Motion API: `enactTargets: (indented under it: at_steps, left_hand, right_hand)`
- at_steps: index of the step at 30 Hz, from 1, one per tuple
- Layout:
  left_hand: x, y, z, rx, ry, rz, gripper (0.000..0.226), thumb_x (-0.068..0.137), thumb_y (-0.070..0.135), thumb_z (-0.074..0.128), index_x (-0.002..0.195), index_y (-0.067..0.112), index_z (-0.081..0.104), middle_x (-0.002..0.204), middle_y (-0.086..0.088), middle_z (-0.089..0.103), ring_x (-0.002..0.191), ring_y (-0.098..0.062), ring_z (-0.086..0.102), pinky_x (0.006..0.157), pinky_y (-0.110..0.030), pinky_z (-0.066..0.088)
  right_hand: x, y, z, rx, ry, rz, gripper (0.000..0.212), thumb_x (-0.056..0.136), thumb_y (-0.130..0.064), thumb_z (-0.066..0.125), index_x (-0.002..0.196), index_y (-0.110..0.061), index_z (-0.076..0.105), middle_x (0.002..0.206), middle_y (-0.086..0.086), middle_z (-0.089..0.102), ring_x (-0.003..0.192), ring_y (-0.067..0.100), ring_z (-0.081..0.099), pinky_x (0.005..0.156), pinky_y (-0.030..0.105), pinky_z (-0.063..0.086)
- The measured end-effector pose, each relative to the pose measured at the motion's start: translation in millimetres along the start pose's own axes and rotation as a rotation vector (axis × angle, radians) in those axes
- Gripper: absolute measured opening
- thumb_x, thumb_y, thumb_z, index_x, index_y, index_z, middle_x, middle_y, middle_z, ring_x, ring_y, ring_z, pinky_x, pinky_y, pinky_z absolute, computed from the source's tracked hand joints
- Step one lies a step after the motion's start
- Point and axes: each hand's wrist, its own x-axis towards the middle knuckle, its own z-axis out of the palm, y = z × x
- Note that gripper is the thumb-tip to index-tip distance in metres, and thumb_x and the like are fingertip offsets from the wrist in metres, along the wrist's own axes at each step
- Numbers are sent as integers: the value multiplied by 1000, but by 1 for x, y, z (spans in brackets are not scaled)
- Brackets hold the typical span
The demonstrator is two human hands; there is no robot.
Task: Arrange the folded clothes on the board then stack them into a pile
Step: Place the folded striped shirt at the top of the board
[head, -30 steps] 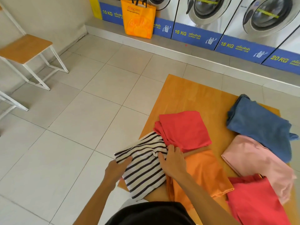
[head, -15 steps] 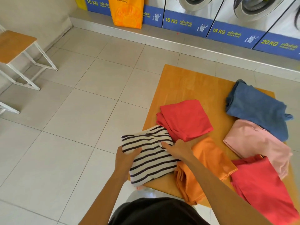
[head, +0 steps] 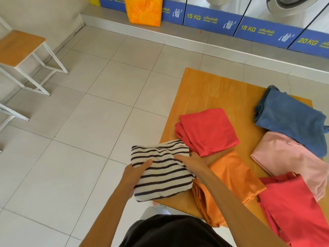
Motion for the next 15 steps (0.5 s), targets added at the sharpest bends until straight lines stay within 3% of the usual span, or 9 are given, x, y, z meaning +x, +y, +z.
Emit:
enactTargets:
  at_steps: [2,6,11,15]
  left_hand:
    - [-2,16,-5,-22,3,-1,68,65,57,83,119,21,63,105,-6,76,97,-28,72,85,-50,59]
    - [-6,53,-2,15,-22,87,52,76,50,77,118,23,62,105,-6,75,96,-28,72,83,-51,60]
    - [7,98,30,126,-86,217,50,78,48,75,120,25,59,108,-3,73,98,-24,71,82,-48,60]
    - [30,136,73,229,-133,331,56,77,54,73,125,28,57,111,2,71,99,-18,69,81,-39,60]
  right_hand:
    - [-3,-5,-1,62,-3,-32,53,81,-46,73,123,-22,50,117,-2,66,102,16,66,81,31,56]
    - [-16,-20,-19,34,42,-281,41,96,-39,54,136,-36,47,124,-15,62,116,9,58,100,34,48]
    - [-33,-42,-60,39,362,-485,28,99,-36,53,127,-36,53,115,-19,65,108,2,60,97,37,50]
    - [-24,-54,-100,49,492,-513,31,97,-34,57,128,-36,54,115,-19,66,106,0,62,95,35,53]
